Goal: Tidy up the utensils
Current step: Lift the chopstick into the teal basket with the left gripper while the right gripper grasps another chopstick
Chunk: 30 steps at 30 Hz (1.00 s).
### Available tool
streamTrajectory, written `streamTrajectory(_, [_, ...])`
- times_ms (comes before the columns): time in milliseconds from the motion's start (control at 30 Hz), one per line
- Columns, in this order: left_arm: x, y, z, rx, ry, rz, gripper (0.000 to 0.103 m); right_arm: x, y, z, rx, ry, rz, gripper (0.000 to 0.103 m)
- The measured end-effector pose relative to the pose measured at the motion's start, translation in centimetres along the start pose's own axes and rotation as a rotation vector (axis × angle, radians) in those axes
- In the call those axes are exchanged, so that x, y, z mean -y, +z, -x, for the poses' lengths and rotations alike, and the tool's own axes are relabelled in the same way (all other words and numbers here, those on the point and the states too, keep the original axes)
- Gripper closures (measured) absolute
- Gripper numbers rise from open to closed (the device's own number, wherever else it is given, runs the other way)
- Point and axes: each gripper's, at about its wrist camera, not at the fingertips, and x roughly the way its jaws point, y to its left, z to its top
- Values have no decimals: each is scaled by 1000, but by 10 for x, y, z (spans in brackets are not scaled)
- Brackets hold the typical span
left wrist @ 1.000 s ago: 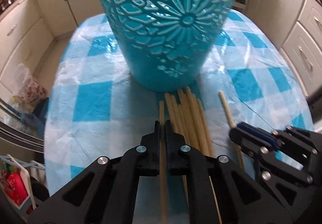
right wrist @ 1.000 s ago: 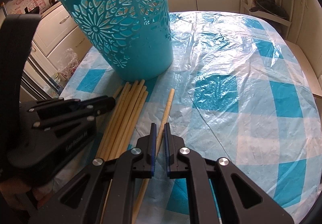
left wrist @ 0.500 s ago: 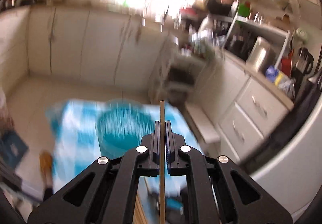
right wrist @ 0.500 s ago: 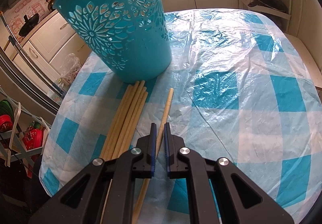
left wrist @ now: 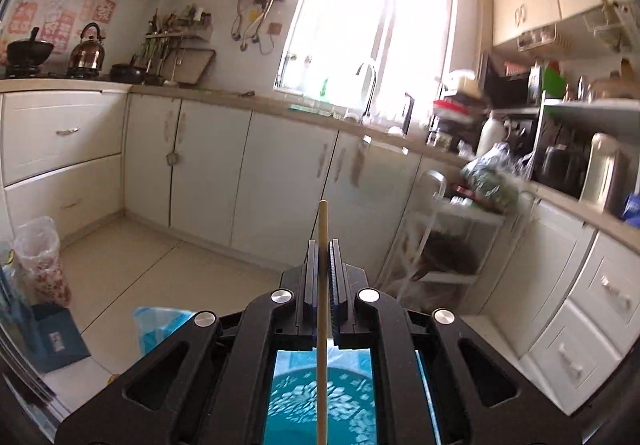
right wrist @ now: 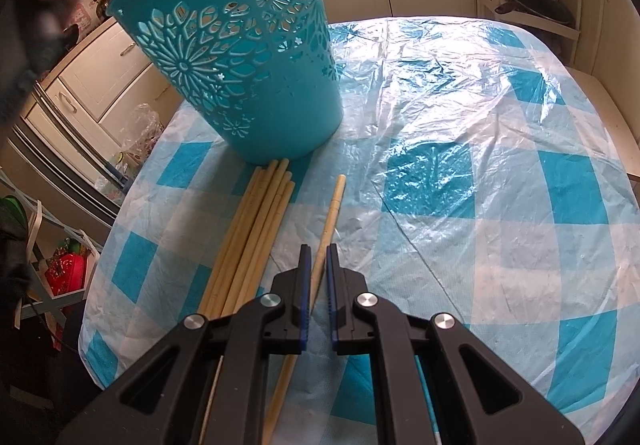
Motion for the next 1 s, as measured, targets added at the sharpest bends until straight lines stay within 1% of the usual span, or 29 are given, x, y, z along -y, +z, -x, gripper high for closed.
streamTrajectory(100, [-3, -15, -10, -37, 18, -26, 98, 1, 0, 0, 0, 0, 1, 95])
streamTrajectory(267, [-6, -38, -13, -89, 42, -60, 98, 1, -1, 0, 0, 0, 5, 95])
streamTrajectory(400, [-9, -52, -10, -150, 48, -84, 98, 0, -1, 0, 1, -8, 16, 95])
streamTrajectory(433, [-8, -54, -10, -176, 45, -94, 97, -2, -1, 0, 1, -13, 25, 95])
streamTrajectory(500, [-8, -57, -7, -216, 42, -108, 89, -5, -2, -1, 2, -28, 45, 95])
streamTrajectory(533, [-8, -59, -3, -228, 47, -115, 78, -8, -2, -1, 4, -38, 57, 95])
streamTrajectory(567, [-9, -59, 1, -232, 55, -121, 64, -9, -3, -1, 7, -45, 67, 95])
streamTrajectory(633, [-10, -59, 17, -221, 82, -130, 50, -13, -5, -2, 17, -68, 98, 95])
streamTrajectory(733, [-12, -55, 38, -232, 86, -130, 43, -17, -7, -2, 28, -85, 119, 95])
streamTrajectory(767, [-14, -53, 48, -232, 87, -122, 37, -15, -7, -2, 26, -79, 110, 96])
streamTrajectory(833, [-21, -51, 64, -230, 84, -102, 30, -7, -7, 5, 25, -40, 56, 97])
streamTrajectory(900, [-31, -50, 85, -235, 63, -73, 25, -1, -4, 20, 60, -1, 14, 98])
streamTrajectory(933, [-35, -50, 93, -240, 58, -62, 23, 3, -1, 34, 93, 26, -13, 98])
streamTrajectory(1000, [-45, -51, 108, -251, 48, -39, 22, 6, 5, 61, 156, 83, -63, 98])
